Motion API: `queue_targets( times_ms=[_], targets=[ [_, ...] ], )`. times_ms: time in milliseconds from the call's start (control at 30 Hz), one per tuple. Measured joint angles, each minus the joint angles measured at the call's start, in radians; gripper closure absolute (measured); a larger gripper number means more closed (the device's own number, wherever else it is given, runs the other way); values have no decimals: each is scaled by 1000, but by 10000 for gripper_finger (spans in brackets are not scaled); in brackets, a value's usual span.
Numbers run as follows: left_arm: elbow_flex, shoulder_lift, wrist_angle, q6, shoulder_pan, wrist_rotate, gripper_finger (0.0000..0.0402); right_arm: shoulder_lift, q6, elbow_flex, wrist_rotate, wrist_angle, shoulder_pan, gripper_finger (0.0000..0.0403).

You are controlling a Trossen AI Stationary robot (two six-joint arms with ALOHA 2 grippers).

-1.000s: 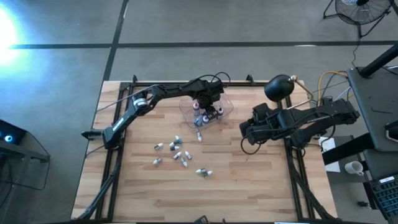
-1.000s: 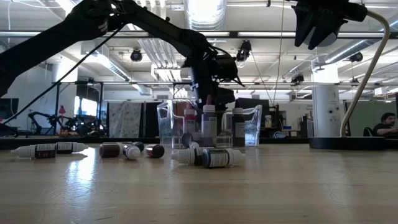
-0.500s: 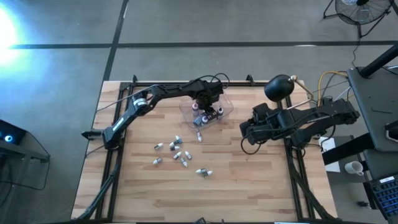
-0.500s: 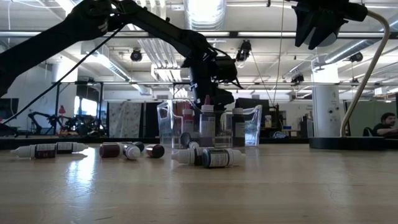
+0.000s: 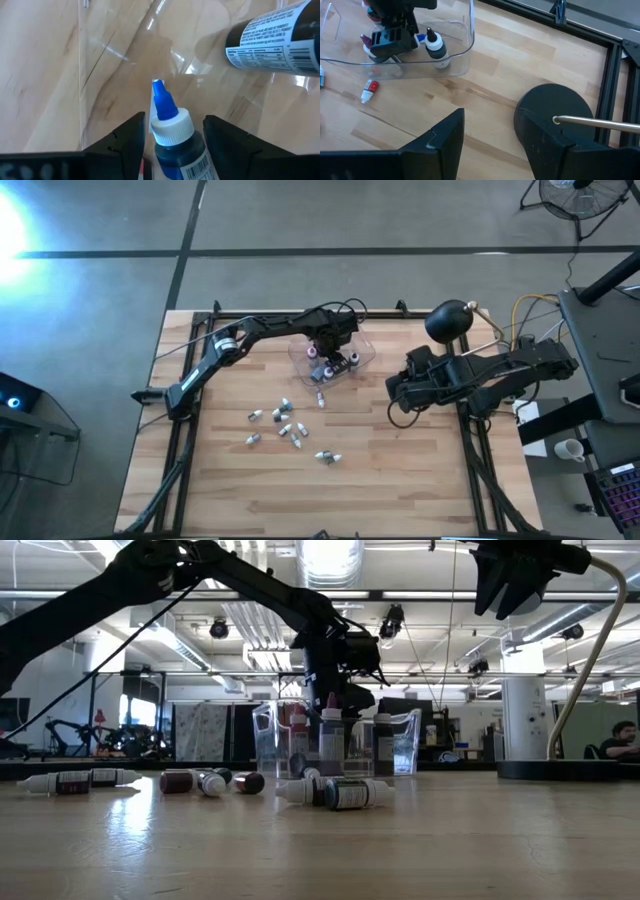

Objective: Pick & Place food coloring
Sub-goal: Put the large blue food coloring bottle into the transparent bin

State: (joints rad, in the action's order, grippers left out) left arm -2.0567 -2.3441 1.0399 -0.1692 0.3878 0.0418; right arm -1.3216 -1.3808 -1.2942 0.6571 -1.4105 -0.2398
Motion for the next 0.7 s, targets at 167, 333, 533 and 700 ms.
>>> queue_targets(
  times_ms=[167, 333, 533, 700],
  targets=[
    [0, 0, -3, 5, 0, 0, 254, 0, 2, 0, 0, -1, 0, 227],
    [0, 0, -11, 16, 0, 1, 293, 0, 1, 0, 0, -4, 0, 227],
    [0, -2, -13, 22, -1, 2, 318, 0, 1, 0, 0, -8, 0, 227],
    [0, -2, -17, 24, -1, 2, 334, 0, 1, 0, 0, -9, 0, 227]
  ],
)
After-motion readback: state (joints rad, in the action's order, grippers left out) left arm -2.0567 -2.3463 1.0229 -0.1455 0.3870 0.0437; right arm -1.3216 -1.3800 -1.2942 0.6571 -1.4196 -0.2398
